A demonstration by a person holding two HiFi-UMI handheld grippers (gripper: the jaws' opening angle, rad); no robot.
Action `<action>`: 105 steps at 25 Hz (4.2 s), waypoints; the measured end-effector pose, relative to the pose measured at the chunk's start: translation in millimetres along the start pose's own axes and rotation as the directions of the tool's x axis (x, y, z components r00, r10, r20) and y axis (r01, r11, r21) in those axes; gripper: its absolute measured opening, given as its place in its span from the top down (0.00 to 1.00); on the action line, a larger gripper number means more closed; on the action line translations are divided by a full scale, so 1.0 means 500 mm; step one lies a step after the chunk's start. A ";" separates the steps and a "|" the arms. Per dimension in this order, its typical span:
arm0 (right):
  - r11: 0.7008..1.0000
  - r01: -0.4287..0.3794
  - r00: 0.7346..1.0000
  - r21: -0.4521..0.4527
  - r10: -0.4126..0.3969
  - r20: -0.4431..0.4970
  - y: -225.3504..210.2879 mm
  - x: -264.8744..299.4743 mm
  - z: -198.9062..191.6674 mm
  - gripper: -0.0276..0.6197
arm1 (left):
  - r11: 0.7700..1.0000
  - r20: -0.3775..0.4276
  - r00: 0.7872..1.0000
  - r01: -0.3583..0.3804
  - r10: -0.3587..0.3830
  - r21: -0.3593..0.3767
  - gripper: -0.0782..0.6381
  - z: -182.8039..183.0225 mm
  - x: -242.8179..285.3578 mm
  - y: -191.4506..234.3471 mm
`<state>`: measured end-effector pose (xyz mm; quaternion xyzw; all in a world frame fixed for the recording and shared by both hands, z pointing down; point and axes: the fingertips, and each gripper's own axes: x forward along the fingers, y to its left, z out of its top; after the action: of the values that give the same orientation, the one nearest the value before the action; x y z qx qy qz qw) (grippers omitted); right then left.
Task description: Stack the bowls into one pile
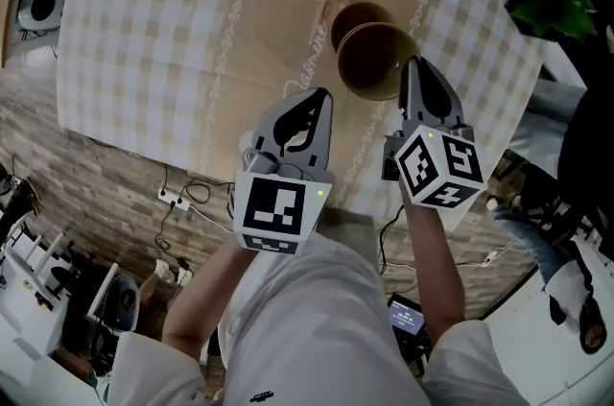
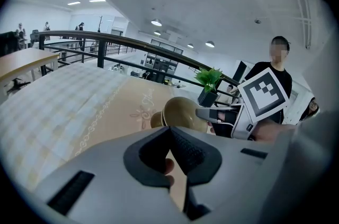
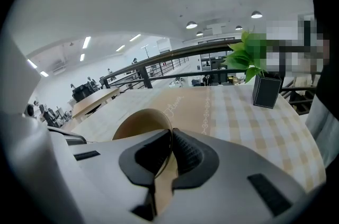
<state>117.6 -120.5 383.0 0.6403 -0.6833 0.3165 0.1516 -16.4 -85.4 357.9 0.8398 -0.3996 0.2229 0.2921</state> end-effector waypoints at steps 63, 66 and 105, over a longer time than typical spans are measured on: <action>0.988 -0.035 0.985 -0.147 0.060 0.164 0.031 -0.253 0.031 0.89 | 1.000 0.122 0.992 -0.028 0.027 0.003 0.87 0.041 -0.195 -0.109; 0.990 -0.045 0.982 -0.131 0.069 0.178 0.024 -0.302 0.029 0.89 | 1.000 0.144 0.989 -0.022 0.019 0.020 0.87 0.052 -0.218 -0.150; 0.979 0.043 0.907 -0.198 0.045 0.419 0.031 -0.772 0.041 0.89 | 0.980 0.220 0.959 0.156 -0.181 0.125 0.87 0.039 -0.386 -0.521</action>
<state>158.6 166.7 127.5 0.6743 -0.7289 0.0995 0.0647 83.0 138.7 145.0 0.9054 -0.3452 0.1195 0.2165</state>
